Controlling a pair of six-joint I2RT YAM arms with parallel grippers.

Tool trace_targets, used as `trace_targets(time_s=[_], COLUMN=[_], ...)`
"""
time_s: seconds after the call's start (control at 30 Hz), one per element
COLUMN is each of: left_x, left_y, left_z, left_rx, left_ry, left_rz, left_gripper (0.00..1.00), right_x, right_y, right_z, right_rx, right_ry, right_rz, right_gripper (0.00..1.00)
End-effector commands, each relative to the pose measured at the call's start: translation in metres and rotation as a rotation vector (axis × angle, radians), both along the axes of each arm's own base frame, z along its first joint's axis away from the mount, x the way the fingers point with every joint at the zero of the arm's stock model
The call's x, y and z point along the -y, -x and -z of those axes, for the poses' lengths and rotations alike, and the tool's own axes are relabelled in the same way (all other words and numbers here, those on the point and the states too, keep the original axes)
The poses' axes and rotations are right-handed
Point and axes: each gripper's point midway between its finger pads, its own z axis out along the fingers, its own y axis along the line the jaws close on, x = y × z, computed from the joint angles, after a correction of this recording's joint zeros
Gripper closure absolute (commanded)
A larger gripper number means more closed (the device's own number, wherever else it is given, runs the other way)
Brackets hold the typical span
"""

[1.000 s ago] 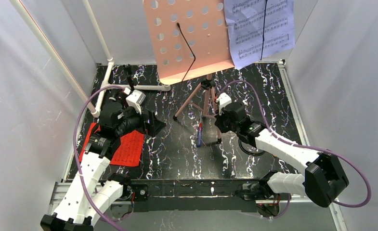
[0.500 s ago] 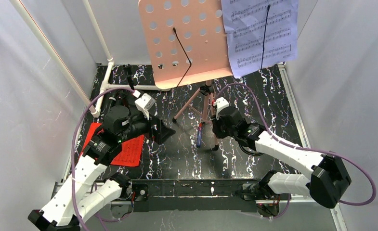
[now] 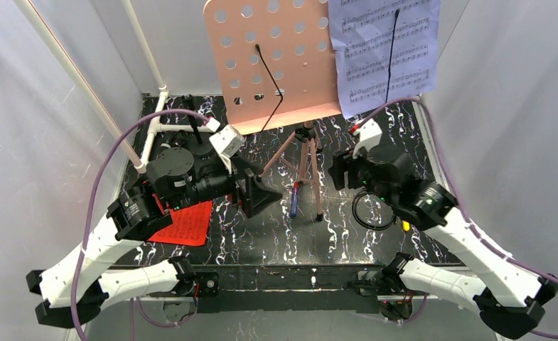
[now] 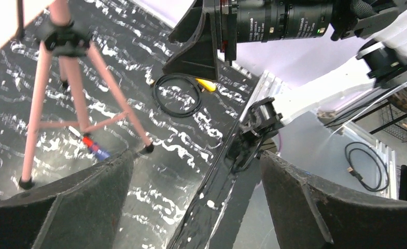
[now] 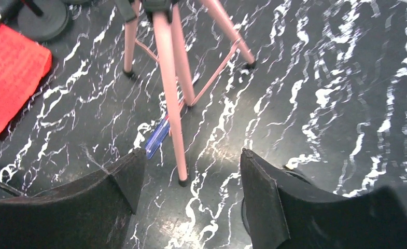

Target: Pack up the instrument practice props

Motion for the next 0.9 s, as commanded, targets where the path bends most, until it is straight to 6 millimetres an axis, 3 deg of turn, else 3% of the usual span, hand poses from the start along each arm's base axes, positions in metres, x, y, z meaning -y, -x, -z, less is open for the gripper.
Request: trace_targets(time_s=[0.0,0.27,0.43,0.57,0.87], left_x=[0.018,0.056,0.084,0.098,0.12], left_y=[0.006,-0.012,-0.033,-0.056,-0.099], left_z=[-0.032,-0.08,-0.107,-0.115,-0.13], left_rx=[0.036,0.103,0.134,0.15,0.193], left_ry=[-0.003,-0.032,-0.016,-0.019,0.015], left_rz=[0.011,-0.043,-0.081,-0.169,-0.338], left_gripper=[0.11,0.1,0.1,0.11,0.23], right_x=[0.032,0.064,0.087,0.101,0.077], right_y=[0.008,0.026,0.024,0.018,-0.002], right_z=[-0.051,-0.124,-0.167,-0.205,-0.263], right_rx=[0.101,0.248,0.341,0.425,0.549], right_ry=[0.017,-0.036,-0.016,-0.005,-0.115], right_rz=[0.056,0.07,0.146,0.21,0.209], right_gripper=[0.25,0.23,0.23,0.23,0.26])
